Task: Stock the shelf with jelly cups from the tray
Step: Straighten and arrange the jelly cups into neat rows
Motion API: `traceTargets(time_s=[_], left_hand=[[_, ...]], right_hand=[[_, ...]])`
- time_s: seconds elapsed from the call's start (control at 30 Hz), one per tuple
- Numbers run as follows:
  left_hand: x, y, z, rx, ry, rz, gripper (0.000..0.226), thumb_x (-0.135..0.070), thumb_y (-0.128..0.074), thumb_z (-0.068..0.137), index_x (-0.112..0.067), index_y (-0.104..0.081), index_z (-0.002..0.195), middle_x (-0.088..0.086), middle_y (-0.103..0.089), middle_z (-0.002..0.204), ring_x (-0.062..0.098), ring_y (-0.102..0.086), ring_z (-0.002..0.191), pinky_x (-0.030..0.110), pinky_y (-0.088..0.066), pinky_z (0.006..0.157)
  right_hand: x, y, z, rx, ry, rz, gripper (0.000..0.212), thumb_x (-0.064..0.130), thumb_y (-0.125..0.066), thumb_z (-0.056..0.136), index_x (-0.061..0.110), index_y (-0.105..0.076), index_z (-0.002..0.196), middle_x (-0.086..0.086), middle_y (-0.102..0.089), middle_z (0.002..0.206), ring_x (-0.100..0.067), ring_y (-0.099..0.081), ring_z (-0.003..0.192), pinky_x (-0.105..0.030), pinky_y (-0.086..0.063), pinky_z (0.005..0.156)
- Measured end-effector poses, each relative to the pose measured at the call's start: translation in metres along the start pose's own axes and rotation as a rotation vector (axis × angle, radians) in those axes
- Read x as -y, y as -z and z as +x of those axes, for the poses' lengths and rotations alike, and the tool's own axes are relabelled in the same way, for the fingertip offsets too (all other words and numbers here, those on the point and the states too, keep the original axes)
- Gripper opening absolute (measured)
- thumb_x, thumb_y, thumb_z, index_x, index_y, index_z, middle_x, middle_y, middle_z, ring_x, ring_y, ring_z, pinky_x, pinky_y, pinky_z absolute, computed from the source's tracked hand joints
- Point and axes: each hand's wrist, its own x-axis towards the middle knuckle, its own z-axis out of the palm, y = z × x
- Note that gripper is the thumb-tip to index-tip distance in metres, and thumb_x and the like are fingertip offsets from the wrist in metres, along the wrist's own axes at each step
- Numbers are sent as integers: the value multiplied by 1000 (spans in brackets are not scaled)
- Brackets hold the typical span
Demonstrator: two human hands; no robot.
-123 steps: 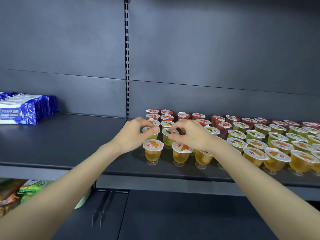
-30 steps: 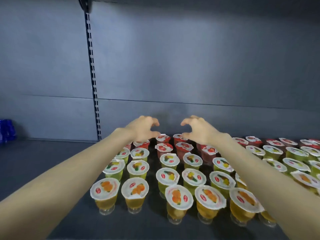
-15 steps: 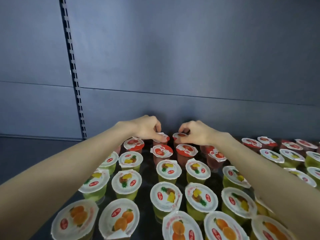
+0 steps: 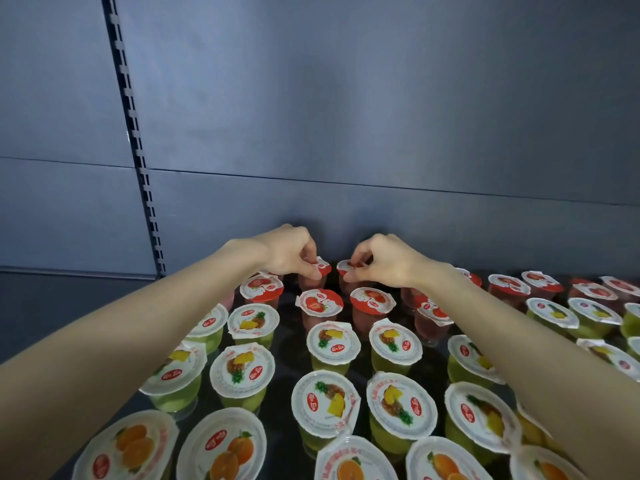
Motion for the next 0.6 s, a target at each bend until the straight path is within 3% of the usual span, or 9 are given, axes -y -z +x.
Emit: traceTargets(time_s=[0.2, 0.37, 0.6], left_hand=[[1, -3, -1, -44, -15, -4, 33, -38, -68, 83, -9, -72, 98, 2, -69, 96, 18, -62, 89, 37, -50, 84], [4, -7, -3, -90, -26, 3, 33, -38, -68, 83, -9, -73, 97, 1, -68, 93, 16, -59, 84, 33, -48, 80], [3, -5, -4, -66, -27, -8, 32, -36, -67, 85, -9, -72, 102, 3, -68, 100, 18, -60, 90, 34, -49, 84]], right_hand=[[-3, -6, -1, -55, 29, 15, 34, 37, -72, 81, 11, -70, 103, -2, -64, 101, -14, -57, 89, -26, -42, 73], [2, -6, -2, -77, 69, -24, 35, 35, -70, 83, 9, -69, 105, 1, -53, 97, -14, -52, 88, -29, -45, 78], [3, -6, 0, -49, 63, -1, 32, 33, -69, 84, 9, -69, 105, 2, -57, 98, -11, -53, 88, -25, -42, 75]])
